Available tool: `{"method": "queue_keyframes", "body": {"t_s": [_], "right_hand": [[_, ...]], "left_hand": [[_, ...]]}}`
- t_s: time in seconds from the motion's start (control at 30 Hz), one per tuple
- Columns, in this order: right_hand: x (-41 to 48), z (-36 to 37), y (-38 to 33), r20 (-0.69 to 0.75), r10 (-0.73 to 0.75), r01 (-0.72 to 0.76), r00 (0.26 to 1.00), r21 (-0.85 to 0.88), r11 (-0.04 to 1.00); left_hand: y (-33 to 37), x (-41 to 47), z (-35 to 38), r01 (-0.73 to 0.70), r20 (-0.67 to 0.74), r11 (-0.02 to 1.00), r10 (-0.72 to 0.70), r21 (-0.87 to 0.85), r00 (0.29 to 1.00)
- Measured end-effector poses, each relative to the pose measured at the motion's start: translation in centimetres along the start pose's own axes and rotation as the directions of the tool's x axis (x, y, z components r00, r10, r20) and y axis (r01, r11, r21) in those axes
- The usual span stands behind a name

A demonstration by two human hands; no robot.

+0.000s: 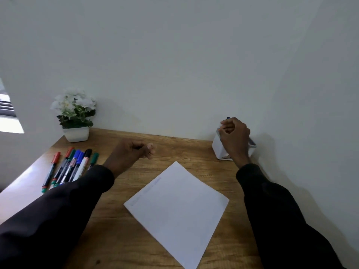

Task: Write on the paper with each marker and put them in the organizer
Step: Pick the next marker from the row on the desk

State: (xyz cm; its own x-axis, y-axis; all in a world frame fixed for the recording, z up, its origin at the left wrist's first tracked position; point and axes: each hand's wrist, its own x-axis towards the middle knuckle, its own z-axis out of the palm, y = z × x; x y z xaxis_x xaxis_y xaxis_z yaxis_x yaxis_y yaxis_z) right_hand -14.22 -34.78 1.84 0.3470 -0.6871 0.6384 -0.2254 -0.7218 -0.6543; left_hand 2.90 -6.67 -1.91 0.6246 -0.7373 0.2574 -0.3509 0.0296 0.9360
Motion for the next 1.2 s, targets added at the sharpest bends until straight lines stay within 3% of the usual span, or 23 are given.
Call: {"method": "queue_keyframes", "body": {"t_s": [0.13, 0.37, 0.6, 0.83, 1.1, 1.2], "right_hand": [[-3.2, 1.1, -3.5, 0.234, -0.038, 0.005, 0.972, 0.143, 0.990], [-7.4, 4.0, -7.9, 0.520, -0.088, -0.034, 0.849, 0.221, 0.975], [-9.8, 8.6, -11.2, 0.628, -0.164, -0.013, 0.761, 0.268, 0.963], [-11.6, 14.1, -15.3, 0.696, -0.274, 0.122, 0.663, 0.261, 0.958], [-15.0, 19.3, -18.9, 0.826, -0.373, 0.337, 0.423, 0.239, 0.911], [-15.9, 20.0, -18.8, 0.847, -0.373, 0.406, 0.379, 0.210, 0.889]], "left_hand": [[0.2, -1.2, -1.9, -0.011, 0.006, 0.998, 0.011, 0.067, 1.000], [0.3, -4.4, -6.0, -0.066, -0.063, 0.986, 0.076, 0.153, 0.995], [-0.4, -7.3, -11.2, -0.005, -0.189, 0.995, 0.024, 0.103, 0.982], [-1.9, -9.0, -16.0, 0.017, -0.277, 0.975, 0.046, 0.221, 0.960], [-3.3, -9.4, -17.2, 0.046, -0.267, 0.977, 0.011, 0.208, 0.964], [-3.4, -9.4, -17.1, 0.048, -0.265, 0.979, 0.007, 0.199, 0.964]]}}
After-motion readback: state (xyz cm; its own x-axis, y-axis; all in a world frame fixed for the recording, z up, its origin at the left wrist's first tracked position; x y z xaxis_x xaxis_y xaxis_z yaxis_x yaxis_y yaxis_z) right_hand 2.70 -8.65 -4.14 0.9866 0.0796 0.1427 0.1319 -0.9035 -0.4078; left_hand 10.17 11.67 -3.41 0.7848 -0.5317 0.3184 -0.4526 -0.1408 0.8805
